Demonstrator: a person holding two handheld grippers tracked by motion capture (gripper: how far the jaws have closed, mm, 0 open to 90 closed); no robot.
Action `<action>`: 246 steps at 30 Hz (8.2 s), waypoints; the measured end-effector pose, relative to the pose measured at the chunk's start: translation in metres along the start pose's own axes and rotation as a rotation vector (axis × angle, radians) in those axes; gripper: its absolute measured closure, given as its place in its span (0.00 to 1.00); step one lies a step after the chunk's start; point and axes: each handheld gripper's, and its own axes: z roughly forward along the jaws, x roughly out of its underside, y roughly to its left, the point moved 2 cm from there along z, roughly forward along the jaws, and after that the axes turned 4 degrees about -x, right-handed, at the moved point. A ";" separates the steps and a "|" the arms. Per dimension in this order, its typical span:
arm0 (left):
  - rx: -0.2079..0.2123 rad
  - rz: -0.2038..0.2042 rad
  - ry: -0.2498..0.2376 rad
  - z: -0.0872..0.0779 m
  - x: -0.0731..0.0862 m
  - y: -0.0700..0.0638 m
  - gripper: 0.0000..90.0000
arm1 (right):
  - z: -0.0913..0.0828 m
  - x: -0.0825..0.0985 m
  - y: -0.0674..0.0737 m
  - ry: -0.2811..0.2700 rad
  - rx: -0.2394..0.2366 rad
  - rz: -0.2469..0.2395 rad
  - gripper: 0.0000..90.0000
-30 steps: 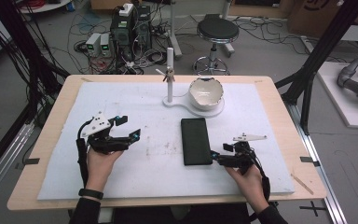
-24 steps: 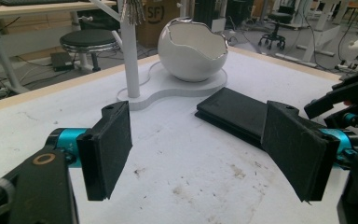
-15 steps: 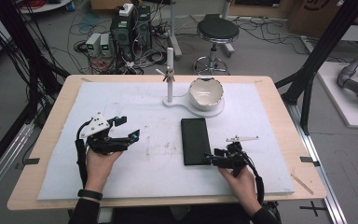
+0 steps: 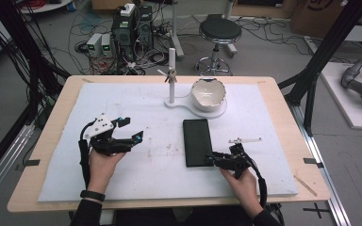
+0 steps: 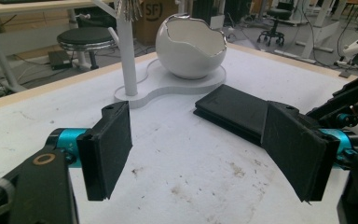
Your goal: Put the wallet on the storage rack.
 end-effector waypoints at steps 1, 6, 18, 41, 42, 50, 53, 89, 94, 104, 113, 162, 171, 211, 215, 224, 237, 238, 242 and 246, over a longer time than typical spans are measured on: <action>0.001 0.000 0.001 0.002 0.000 0.000 0.27 | 0.000 0.000 0.000 -0.005 -0.003 0.003 0.66; 0.007 0.007 0.009 0.009 -0.001 -0.003 0.27 | -0.002 0.000 -0.001 -0.020 -0.012 0.002 0.77; 0.011 0.005 0.025 0.018 0.001 -0.003 0.27 | -0.011 0.000 -0.001 -0.052 -0.021 -0.021 0.89; 0.005 0.007 0.022 0.012 0.000 -0.005 0.27 | -0.063 -0.028 -0.004 -0.106 0.030 -0.144 0.93; 0.005 0.006 0.020 0.011 0.000 -0.005 0.27 | -0.064 -0.029 -0.003 -0.106 0.032 -0.153 0.93; 0.006 0.010 0.022 0.008 0.000 -0.007 0.27 | -0.067 -0.036 0.020 -0.113 0.113 -0.307 0.93; 0.004 0.007 0.024 0.007 0.001 -0.007 0.27 | -0.068 -0.038 0.027 -0.120 0.137 -0.361 0.93; 0.017 0.005 0.037 0.007 0.004 -0.008 0.27 | -0.028 -0.012 0.035 -0.055 0.156 -0.401 0.62; 0.017 -0.003 0.033 0.006 0.005 -0.008 0.27 | -0.021 -0.008 0.028 -0.028 0.145 -0.365 0.69; 0.018 0.001 0.035 0.006 0.005 -0.008 0.27 | -0.025 -0.010 0.029 -0.037 0.145 -0.378 0.84; 0.014 0.000 0.034 0.004 0.005 -0.007 0.27 | -0.045 -0.022 0.030 -0.078 0.141 -0.381 0.85; 0.033 0.000 0.033 -0.004 0.005 -0.008 0.27 | -0.063 -0.169 -0.007 0.031 0.383 -0.364 0.84; 0.037 0.003 0.034 -0.004 0.005 -0.010 0.27 | -0.057 -0.174 -0.008 -0.009 0.376 -0.362 0.83; 0.029 -0.006 0.033 -0.010 0.008 -0.008 0.27 | -0.055 -0.150 -0.013 -0.177 0.359 -0.337 0.86; 0.034 -0.006 0.034 -0.009 0.008 -0.009 0.27 | -0.060 -0.158 -0.007 -0.179 0.361 -0.346 0.86; 0.036 -0.003 0.033 -0.008 0.008 -0.010 0.27 | -0.056 -0.169 -0.005 -0.185 0.381 -0.343 0.86; 0.030 -0.007 0.030 -0.012 0.008 -0.009 0.27 | -0.037 -0.172 -0.003 -0.188 0.426 -0.354 0.84; 0.031 -0.007 0.031 -0.012 0.009 -0.009 0.27 | -0.037 -0.172 -0.003 -0.187 0.424 -0.354 0.84; 0.032 -0.005 0.032 -0.012 0.008 -0.009 0.27 | -0.037 -0.171 -0.003 -0.178 0.430 -0.352 0.77; 0.031 -0.005 0.033 -0.012 0.008 -0.009 0.27 | -0.037 -0.170 -0.001 -0.175 0.426 -0.365 0.71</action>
